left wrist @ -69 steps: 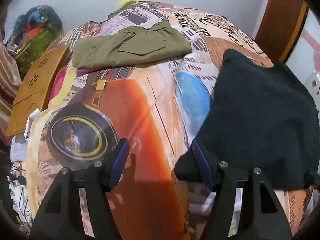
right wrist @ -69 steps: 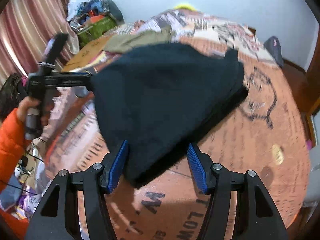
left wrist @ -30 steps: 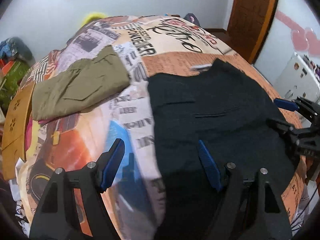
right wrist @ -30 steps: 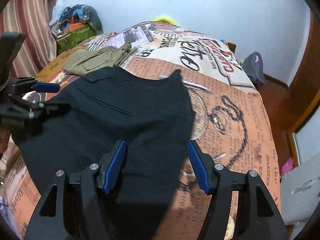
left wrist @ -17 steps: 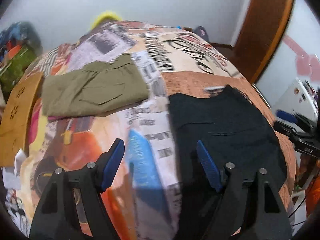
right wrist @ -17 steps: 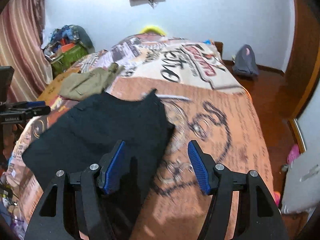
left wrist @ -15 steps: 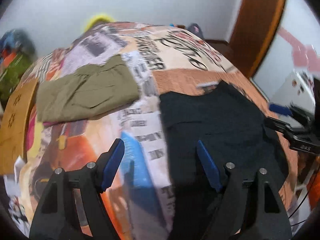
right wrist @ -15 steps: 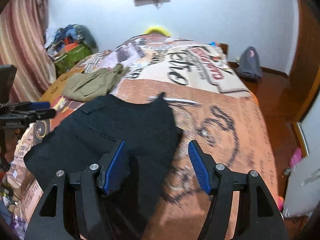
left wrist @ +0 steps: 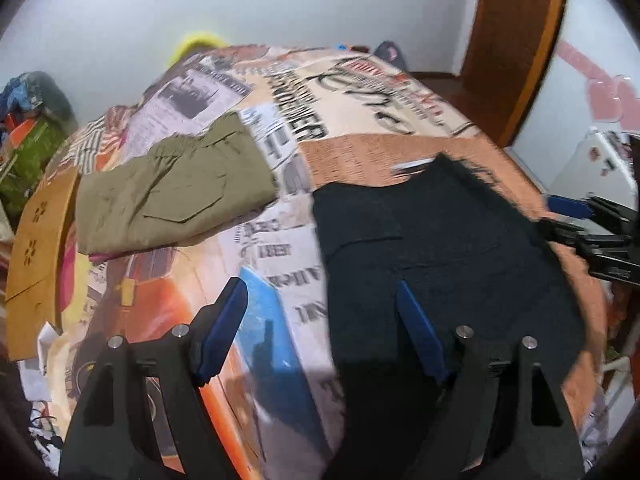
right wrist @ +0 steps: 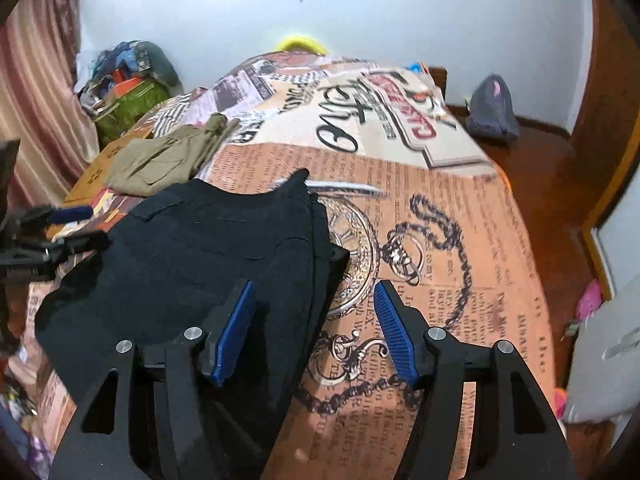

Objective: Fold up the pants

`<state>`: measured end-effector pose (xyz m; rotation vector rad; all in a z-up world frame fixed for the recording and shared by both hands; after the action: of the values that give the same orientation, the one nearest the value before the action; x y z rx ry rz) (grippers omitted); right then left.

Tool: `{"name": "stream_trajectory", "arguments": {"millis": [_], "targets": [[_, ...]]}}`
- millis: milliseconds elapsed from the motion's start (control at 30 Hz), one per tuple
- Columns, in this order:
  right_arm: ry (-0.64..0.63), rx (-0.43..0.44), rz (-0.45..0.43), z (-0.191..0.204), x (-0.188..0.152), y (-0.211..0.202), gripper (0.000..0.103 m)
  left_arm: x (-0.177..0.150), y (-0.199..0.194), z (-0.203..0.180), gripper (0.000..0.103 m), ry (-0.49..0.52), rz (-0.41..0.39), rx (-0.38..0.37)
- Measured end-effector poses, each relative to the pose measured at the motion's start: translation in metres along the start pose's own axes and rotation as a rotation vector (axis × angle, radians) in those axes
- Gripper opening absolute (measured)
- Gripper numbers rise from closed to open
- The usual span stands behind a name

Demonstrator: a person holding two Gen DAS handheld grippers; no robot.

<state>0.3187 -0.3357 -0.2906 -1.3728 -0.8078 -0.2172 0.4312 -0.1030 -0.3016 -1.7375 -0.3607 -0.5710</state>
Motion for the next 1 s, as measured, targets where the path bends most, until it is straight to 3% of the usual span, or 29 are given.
{"name": "stream_trajectory", "arguments": {"millis": [167,267,367,667,867,1000], "targets": [[-0.036,0.117,0.003,0.033,0.011,0.002,0.058,-0.028,-0.021,-0.021,0.078,0.029,0.007,-0.036],[-0.068,0.156,0.004,0.060,0.003,0.000,0.058,-0.051,-0.017,-0.027,0.078,0.056,0.031,-0.007],[-0.124,0.116,0.046,0.081,-0.021,0.007,0.058,-0.073,-0.004,-0.021,0.079,0.053,0.075,0.027],[-0.100,0.061,0.050,0.079,-0.055,-0.025,0.058,-0.095,-0.023,0.010,0.079,-0.059,0.073,-0.015],[-0.048,0.044,0.098,0.058,-0.080,-0.042,0.058,-0.092,-0.048,0.023,0.079,-0.038,0.036,0.042],[-0.029,-0.007,0.071,0.040,-0.074,-0.058,0.058,-0.074,-0.062,0.034,0.079,-0.069,0.002,0.027]]}}
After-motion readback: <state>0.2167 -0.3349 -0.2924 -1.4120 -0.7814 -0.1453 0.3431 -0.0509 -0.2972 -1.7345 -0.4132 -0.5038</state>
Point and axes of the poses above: each gripper's, at about its wrist camera, not at the fingertips, and y roughly the way its jaws point, z to its left, x to its top, the point moved 5 cm from there along y, roughly the way its jaws point, and after that the axes turned 15 degrees about -y, right-handed, at the moved point
